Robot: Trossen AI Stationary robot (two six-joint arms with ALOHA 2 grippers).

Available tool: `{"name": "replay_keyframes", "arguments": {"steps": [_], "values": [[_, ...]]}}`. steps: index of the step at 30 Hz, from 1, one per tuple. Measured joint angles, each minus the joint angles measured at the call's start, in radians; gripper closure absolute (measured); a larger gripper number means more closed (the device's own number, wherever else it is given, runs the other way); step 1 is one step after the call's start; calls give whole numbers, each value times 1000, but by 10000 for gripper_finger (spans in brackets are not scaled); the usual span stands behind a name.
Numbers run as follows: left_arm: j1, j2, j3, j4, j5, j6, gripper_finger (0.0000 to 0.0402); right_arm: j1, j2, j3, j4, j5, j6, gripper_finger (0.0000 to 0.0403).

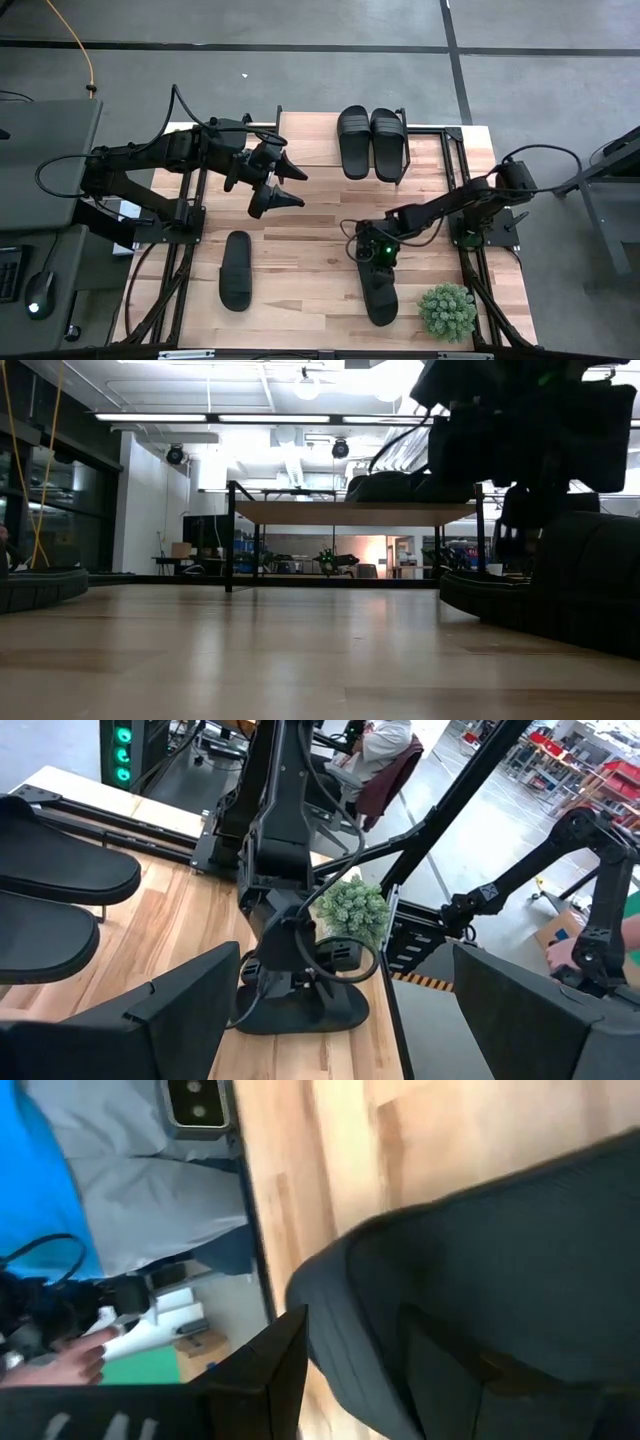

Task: Pick and place slides into the shelf
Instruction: Put the black slide on the shelf

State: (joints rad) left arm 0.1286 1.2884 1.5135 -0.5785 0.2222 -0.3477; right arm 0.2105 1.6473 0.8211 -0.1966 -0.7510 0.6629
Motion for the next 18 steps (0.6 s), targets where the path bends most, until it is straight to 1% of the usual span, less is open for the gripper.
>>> {"name": "replay_keyframes", "arguments": {"steps": [5,8,18], "values": [[0,0,0,0,2,-2,55,23,29,0,48,-52,12,256],[0,0,0,-1,2,-2,55,52,31,0,44,-67,16,256],[0,0,0,0,2,-1,55,133,36,0,45,-49,62,256]]}}
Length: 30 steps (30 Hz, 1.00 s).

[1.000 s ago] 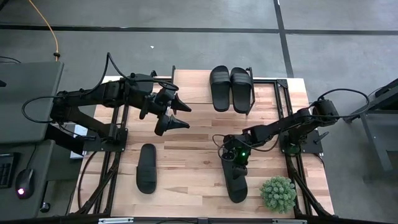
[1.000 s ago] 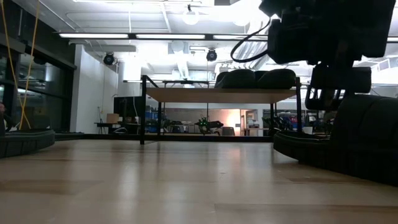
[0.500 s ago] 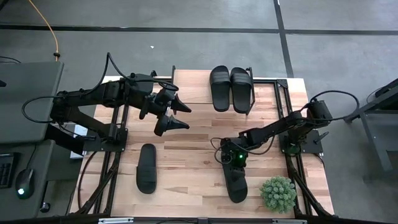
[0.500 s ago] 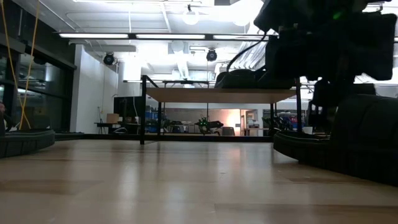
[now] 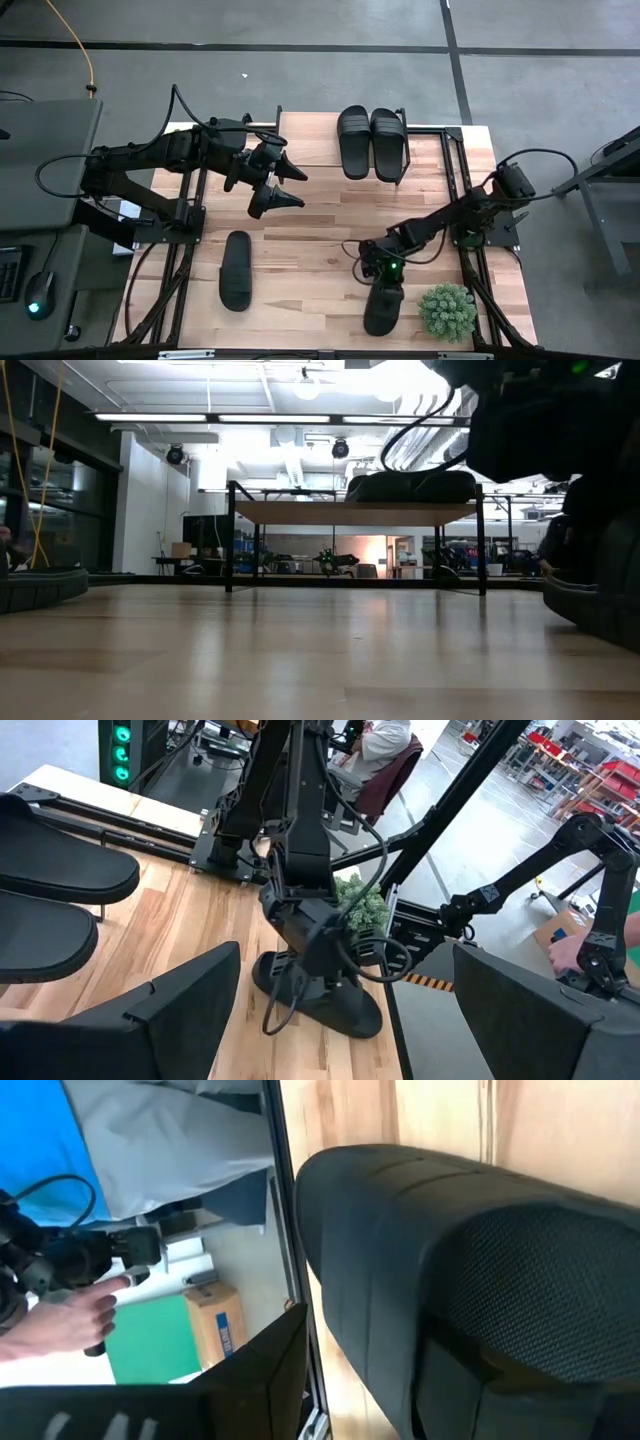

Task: Pick and place slides into the shelf
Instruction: Put the black slide on the shelf

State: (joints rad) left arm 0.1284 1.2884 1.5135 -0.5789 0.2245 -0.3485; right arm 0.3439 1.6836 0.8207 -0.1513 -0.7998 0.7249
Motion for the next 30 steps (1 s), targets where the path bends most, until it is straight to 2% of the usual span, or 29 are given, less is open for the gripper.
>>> {"name": "replay_keyframes", "arguments": {"steps": [6,15,21,30], "values": [[2,0,0,0,0,3,55,16,0,0,0,34,26,281],[2,0,0,0,0,3,55,17,0,0,0,47,27,391],[2,0,0,0,0,3,55,17,0,0,0,45,35,392],[2,0,0,1,-1,11,55,-11,-5,9,-3,-21,62,400]]}}
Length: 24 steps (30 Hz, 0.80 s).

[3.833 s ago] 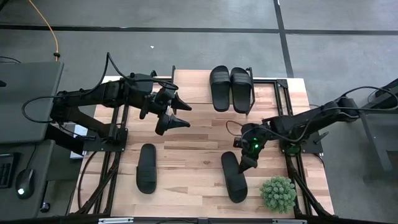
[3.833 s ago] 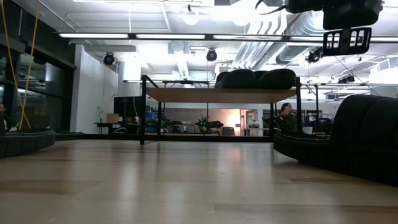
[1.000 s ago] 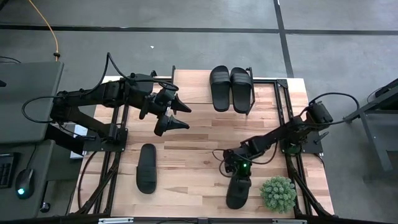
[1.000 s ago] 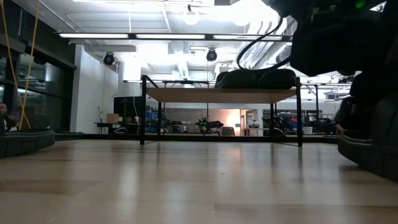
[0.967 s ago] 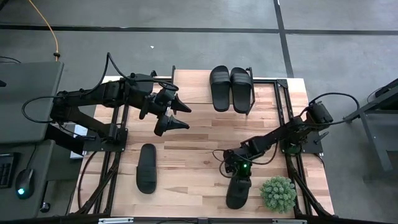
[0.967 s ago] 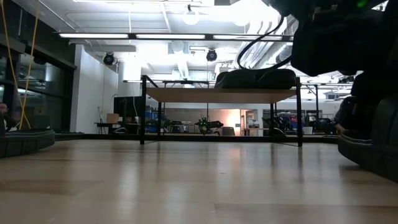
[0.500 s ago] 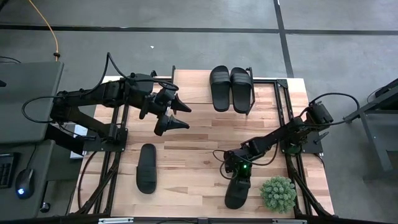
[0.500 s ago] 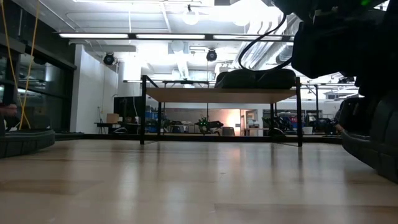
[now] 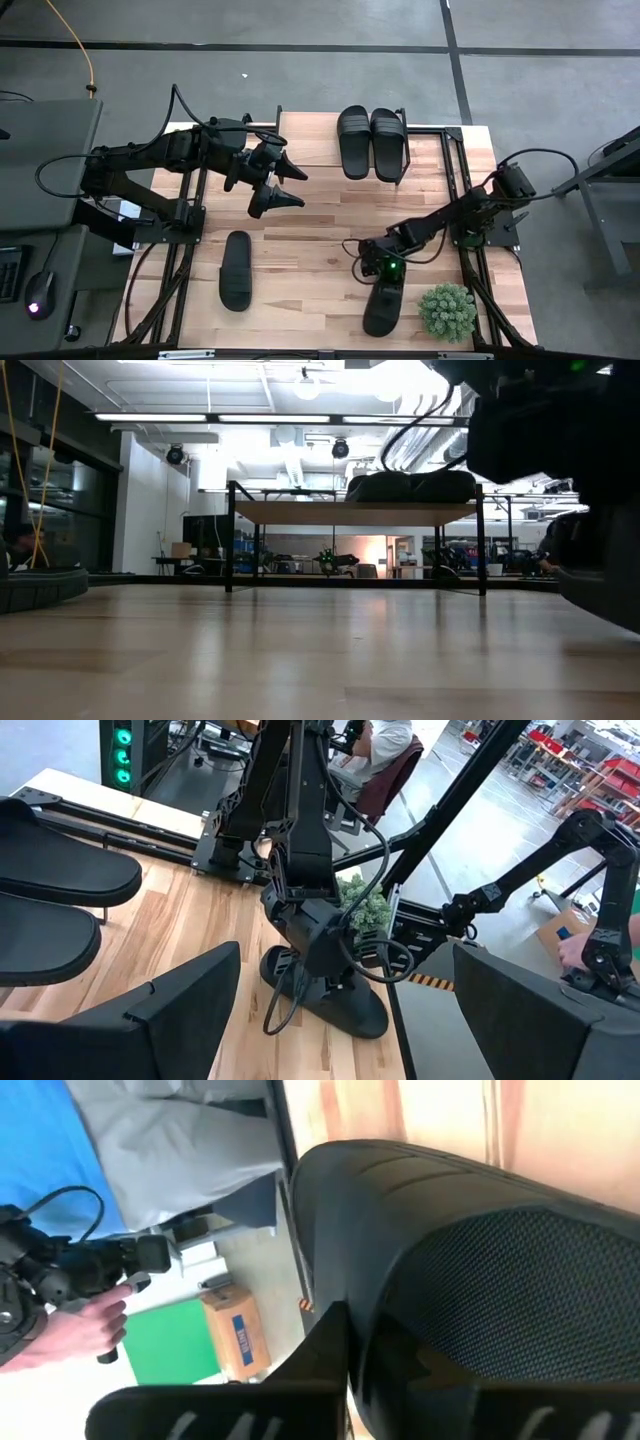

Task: Pick and place slides into the shelf
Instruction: Put the black slide on the shelf

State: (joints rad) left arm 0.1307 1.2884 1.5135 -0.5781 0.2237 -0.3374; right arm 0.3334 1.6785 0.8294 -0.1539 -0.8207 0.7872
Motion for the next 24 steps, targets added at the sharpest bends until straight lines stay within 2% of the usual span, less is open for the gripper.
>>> {"name": "replay_keyframes", "arguments": {"steps": [9,24], "values": [[0,0,0,0,-13,0,55,-56,-26,103,-32,-2,-28,402],[30,-34,0,-14,-24,29,55,-174,-26,502,-559,58,-332,402]]}}
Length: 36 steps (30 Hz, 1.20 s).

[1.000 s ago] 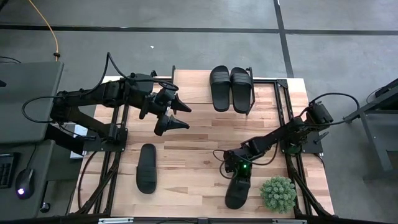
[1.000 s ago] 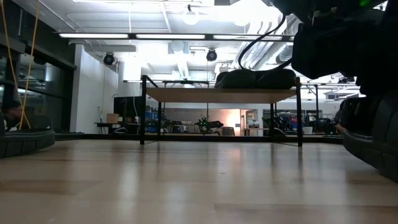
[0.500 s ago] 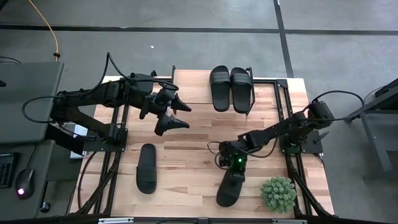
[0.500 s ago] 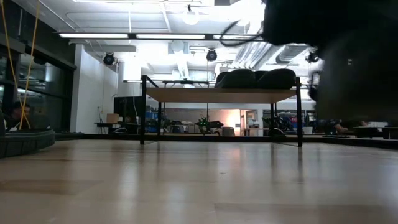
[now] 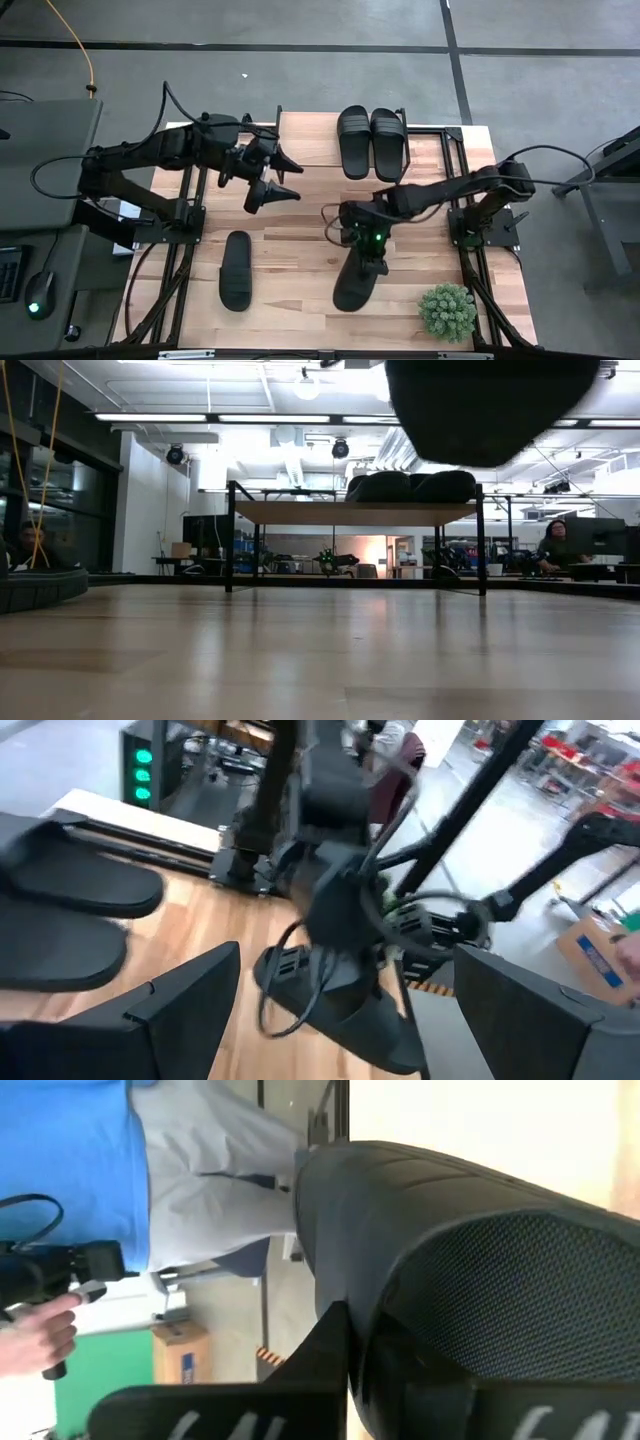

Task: Pick and place slides into the shelf
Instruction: Put the black slide on the shelf

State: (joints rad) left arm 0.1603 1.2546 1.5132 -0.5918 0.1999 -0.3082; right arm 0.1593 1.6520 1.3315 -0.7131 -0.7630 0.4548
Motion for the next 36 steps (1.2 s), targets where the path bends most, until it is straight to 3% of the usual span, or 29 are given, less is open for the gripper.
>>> {"name": "replay_keyframes", "arguments": {"steps": [15,24,36], "values": [[36,-87,0,-42,-33,2,55,-188,0,330,-414,25,-243,403],[36,-87,0,-64,-36,-3,55,-347,0,380,-590,13,-395,403],[36,-87,0,-63,-36,14,55,-476,8,384,-630,1,-512,403]]}}
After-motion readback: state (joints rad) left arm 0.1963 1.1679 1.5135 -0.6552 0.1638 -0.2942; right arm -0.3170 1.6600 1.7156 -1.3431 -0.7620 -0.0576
